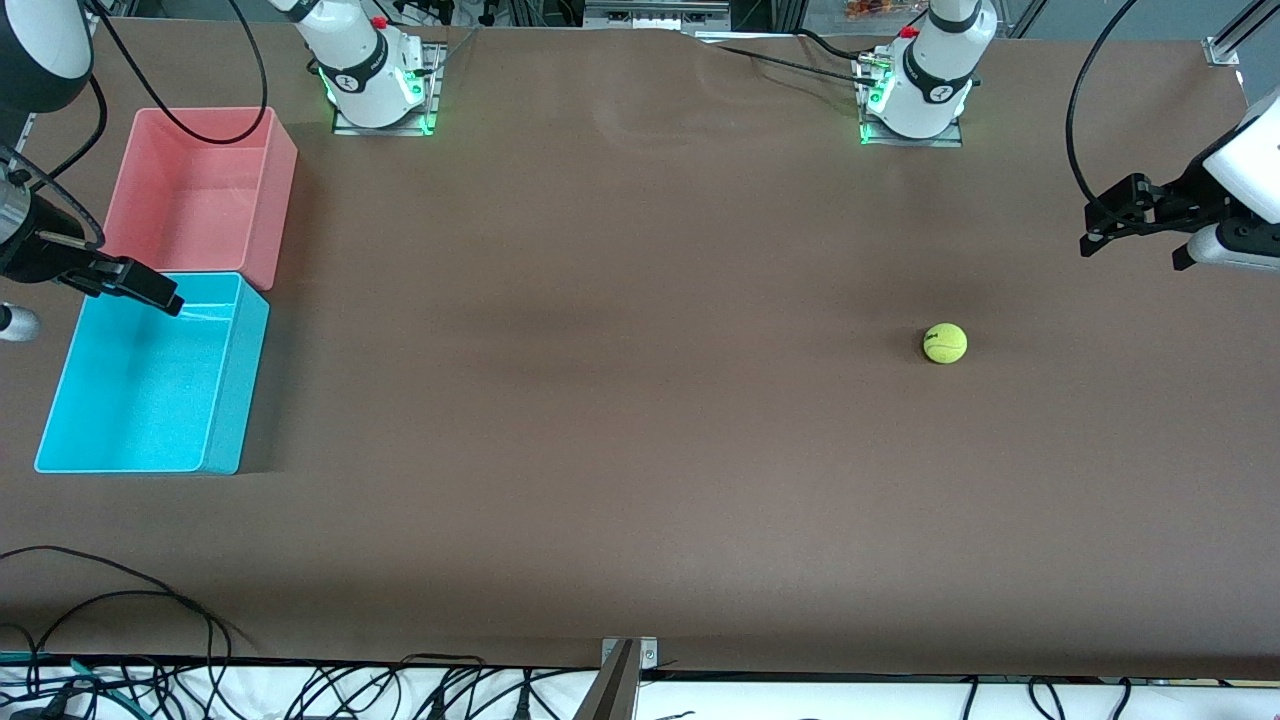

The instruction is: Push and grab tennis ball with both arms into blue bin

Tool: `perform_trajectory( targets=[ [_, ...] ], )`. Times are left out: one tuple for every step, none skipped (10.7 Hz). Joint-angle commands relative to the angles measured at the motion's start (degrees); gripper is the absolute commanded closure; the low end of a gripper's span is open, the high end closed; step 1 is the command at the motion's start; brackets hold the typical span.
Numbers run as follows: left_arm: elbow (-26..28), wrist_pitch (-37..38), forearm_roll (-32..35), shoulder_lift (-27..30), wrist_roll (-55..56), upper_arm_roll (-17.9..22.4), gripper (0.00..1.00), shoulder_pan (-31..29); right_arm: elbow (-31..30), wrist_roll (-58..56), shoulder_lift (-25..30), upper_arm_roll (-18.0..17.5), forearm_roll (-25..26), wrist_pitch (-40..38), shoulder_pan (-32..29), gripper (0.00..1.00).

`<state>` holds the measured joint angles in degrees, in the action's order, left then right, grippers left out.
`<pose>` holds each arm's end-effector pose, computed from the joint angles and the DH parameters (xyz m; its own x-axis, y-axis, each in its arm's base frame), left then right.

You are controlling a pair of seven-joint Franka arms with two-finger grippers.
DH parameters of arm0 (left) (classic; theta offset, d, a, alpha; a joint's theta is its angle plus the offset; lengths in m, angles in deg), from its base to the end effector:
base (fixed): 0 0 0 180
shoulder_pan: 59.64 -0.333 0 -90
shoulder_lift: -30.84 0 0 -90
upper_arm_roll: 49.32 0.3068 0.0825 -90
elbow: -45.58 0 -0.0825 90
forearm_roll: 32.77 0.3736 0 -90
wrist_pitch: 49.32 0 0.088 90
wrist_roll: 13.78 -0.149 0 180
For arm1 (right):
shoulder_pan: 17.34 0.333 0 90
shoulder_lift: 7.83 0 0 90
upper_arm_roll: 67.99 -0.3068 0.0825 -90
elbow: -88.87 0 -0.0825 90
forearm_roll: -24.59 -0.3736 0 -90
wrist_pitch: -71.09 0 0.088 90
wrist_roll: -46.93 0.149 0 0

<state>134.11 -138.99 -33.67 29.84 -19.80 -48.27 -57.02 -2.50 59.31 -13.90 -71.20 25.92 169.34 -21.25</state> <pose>0.5488 -0.0175 0.5751 0.9912 -0.1322 0.0040 -0.1322 -0.9911 0.0150 0.5856 -0.0115 0.5152 0.9746 -0.2234 0.0176 -0.2237 -0.9746 0.0136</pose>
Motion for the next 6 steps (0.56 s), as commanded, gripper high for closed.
perform_trajectory(
  targets=[
    [-2.0,1.3,0.9,-0.8,0.4,-0.1,0.00,0.2,1.5,-0.7,-1.0,-0.4,0.2,-0.4,-0.5,0.00],
    [-2.0,1.3,0.9,-0.8,0.5,-0.1,0.00,0.2,1.5,-0.7,-1.0,-0.4,0.2,-0.4,-0.5,0.00],
    [-2.0,1.3,0.9,-0.8,0.5,-0.1,0.00,0.2,1.3,-0.8,-1.0,-0.4,0.1,-0.4,-0.5,0.00],
    [-2.0,1.3,0.9,-0.8,0.4,-0.1,0.00,0.2,1.5,-0.8,-1.0,-0.4,-0.1,-0.4,-0.5,0.00],
    [-2.0,1.3,0.9,-0.8,0.5,-0.1,0.00,0.3,1.5,-0.7,-1.0,-0.5,-0.6,-0.4,-0.3,0.00],
    [-2.0,1.3,0.9,-0.8,0.4,-0.1,0.00,0.2,1.5,-0.5,-1.0,-0.6,-0.5,-0.4,-0.2,0.00]
  ],
)
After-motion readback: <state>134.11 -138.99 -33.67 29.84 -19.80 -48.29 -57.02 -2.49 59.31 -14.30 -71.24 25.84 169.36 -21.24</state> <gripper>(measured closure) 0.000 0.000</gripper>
